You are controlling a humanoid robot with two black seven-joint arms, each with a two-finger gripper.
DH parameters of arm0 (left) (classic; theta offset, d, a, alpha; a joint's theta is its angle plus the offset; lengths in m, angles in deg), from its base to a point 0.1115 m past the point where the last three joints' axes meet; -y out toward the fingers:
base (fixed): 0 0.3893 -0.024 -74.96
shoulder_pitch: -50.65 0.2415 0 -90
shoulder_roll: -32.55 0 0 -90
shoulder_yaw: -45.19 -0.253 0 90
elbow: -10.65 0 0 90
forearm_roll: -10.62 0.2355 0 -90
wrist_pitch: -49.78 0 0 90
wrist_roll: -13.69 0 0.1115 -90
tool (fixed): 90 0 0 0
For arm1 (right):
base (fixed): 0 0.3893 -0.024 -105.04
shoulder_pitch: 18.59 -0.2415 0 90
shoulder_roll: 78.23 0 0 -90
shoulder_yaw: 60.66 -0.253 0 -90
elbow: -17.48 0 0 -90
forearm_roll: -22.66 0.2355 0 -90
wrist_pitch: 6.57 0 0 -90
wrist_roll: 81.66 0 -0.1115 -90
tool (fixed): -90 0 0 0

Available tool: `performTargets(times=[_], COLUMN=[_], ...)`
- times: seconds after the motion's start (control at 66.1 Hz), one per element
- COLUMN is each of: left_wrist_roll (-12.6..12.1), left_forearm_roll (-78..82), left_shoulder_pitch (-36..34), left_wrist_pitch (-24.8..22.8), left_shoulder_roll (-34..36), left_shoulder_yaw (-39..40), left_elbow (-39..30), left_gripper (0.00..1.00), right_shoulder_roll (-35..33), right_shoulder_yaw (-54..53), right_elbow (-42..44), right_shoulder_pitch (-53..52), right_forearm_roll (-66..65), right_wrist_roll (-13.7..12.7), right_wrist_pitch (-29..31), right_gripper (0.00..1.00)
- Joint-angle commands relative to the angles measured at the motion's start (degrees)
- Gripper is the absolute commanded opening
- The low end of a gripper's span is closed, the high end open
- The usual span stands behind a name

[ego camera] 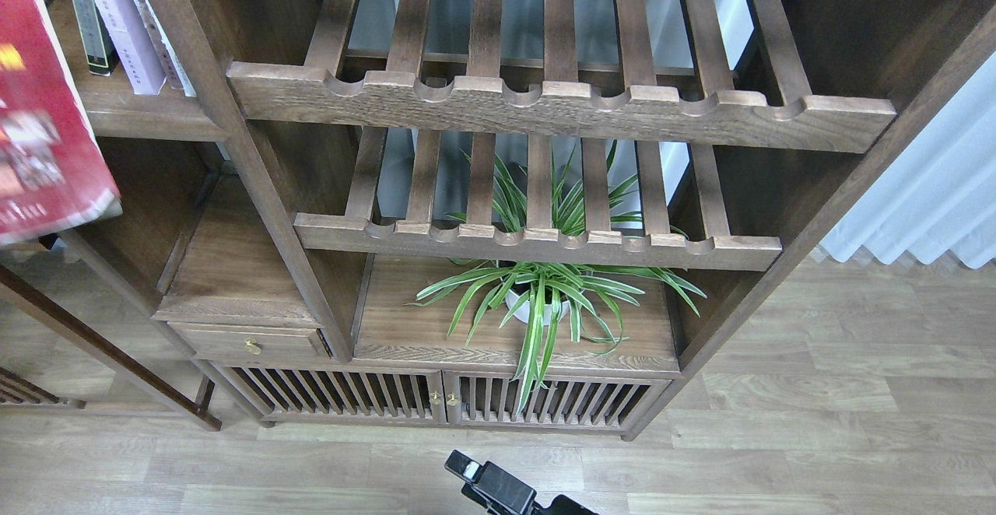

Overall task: Organize books on shelf
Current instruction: 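Carry the red book with the left gripper to the side bookshelf, then release the red book on the side shelf and withdraw the left gripper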

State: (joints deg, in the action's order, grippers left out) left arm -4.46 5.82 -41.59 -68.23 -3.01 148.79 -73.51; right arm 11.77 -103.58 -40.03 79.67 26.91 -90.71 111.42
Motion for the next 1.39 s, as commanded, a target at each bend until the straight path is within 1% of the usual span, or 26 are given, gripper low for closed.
performTargets(times=[0.0,0.167,0.288,0.318,0.333,0.363,0.469,0.545,0.696,0.772,0.817,0.878,0.908,0.923,0.954,0.969,1.014,1.06,1.075,1.105,1.196,1.256,1.378], left_wrist_roll=[-1.19,-1.46,-1.72,-1.98,-2.42,-2.77,-3.65,-4.88,-6.73,-6.82,-6.73,-6.64,-6.64,-6.38,-6.20,-6.03,-5.94,-5.94,-6.03,-6.03,-6.11,-6.03,-6.03], left_forearm_roll=[7.95,17.63,22.91,24.40,26.58,27.91,30.20,31.52,32.58,32.58,32.49,32.49,32.23,31.79,31.53,31.00,29.51,27.58,24.61,23.10,21.42,21.07,19.22], left_shoulder_pitch=[-9.17,-18.67,-25.88,-28.07,-31.91,-34.31,-40.12,-44.77,-50.75,-52.51,-53.22,-53.48,-53.31,-52.87,-52.78,-52.69,-52.34,-51.73,-50.59,-50.06,-49.09,-48.47,-46.81], left_wrist_pitch=[0.01,0.01,0.01,0.01,0.01,0.01,0.01,0.01,0.01,0.01,0.01,0.01,0.01,0.01,0.01,0.01,0.01,0.01,0.01,0.01,0.01,0.01,0.01], left_shoulder_roll=[0.13,-0.83,-2.77,-3.47,-4.78,-5.58,-7.60,-9.53,-13.22,-14.37,-15.25,-16.74,-17.01,-17.27,-17.36,-17.62,-17.97,-18.15,-18.24,-18.24,-18.15,-17.97,-17.62], left_shoulder_yaw=[-0.68,-2.18,-5.34,-6.74,-8.92,-10.17,-13.42,-16.15,-20.19,-21.86,-22.30,-22.30,-22.30,-22.39,-22.39,-22.31,-22.30,-22.22,-22.39,-22.39,-21.95,-21.34,-19.58], left_elbow=[3.29,6.63,9.79,10.94,12.94,14.19,17.88,21.74,26.32,28.43,29.31,29.57,29.58,29.57,29.57,29.57,29.66,29.66,29.49,29.22,28.96,28.87,28.17], left_gripper=[0.06,0.06,0.06,0.06,0.06,0.06,0.06,0.06,0.07,0.07,0.10,0.21,0.24,0.29,0.33,0.38,0.43,0.46,0.52,0.55,0.58,0.63,0.63], right_shoulder_roll=[0.00,0.00,0.00,0.00,0.00,0.00,0.00,0.00,0.00,0.00,0.00,0.00,0.00,0.00,0.00,0.00,0.00,0.00,0.00,0.00,0.00,0.00,0.00], right_shoulder_yaw=[0.03,-0.15,-0.15,-0.15,-0.15,-0.15,-0.15,-0.24,-0.33,-0.41,-0.41,-0.50,-0.50,-0.50,-0.50,-0.50,-0.50,-0.50,-0.50,-0.50,-0.50,-0.50,-0.50], right_elbow=[-0.06,-0.06,-0.14,-0.14,-0.14,-0.14,-0.23,-0.23,-0.23,-0.23,-0.23,-0.14,-0.14,-0.23,-0.14,-0.23,-0.14,-0.14,-0.14,-0.14,-0.14,-0.14,-0.14], right_shoulder_pitch=[0.09,0.53,0.71,0.71,0.71,0.71,0.79,0.79,0.88,0.88,0.88,0.88,0.88,0.97,0.97,0.88,0.88,0.97,0.97,0.88,0.97,0.97,0.97], right_forearm_roll=[0.06,0.06,0.06,0.06,0.06,0.06,0.06,0.06,0.06,0.06,0.06,0.06,0.06,0.06,0.06,0.06,0.06,0.06,0.06,0.06,0.06,0.06,0.06], right_wrist_roll=[0.01,0.09,0.09,0.09,0.09,0.09,0.09,0.09,0.09,0.09,0.09,0.18,0.18,0.18,0.18,0.18,0.18,0.18,0.18,0.18,0.18,0.18,0.18], right_wrist_pitch=[0.01,0.01,0.01,0.01,0.01,0.01,0.01,0.01,0.01,0.01,0.01,0.01,0.01,0.01,0.01,0.01,0.01,0.01,0.01,0.01,0.01,0.01,0.01], right_gripper=[1.00,1.00,1.00,1.00,1.00,1.00,1.00,1.00,1.00,1.00,1.00,1.00,1.00,1.00,1.00,1.00,1.00,1.00,1.00,1.00,1.00,1.00,1.00])
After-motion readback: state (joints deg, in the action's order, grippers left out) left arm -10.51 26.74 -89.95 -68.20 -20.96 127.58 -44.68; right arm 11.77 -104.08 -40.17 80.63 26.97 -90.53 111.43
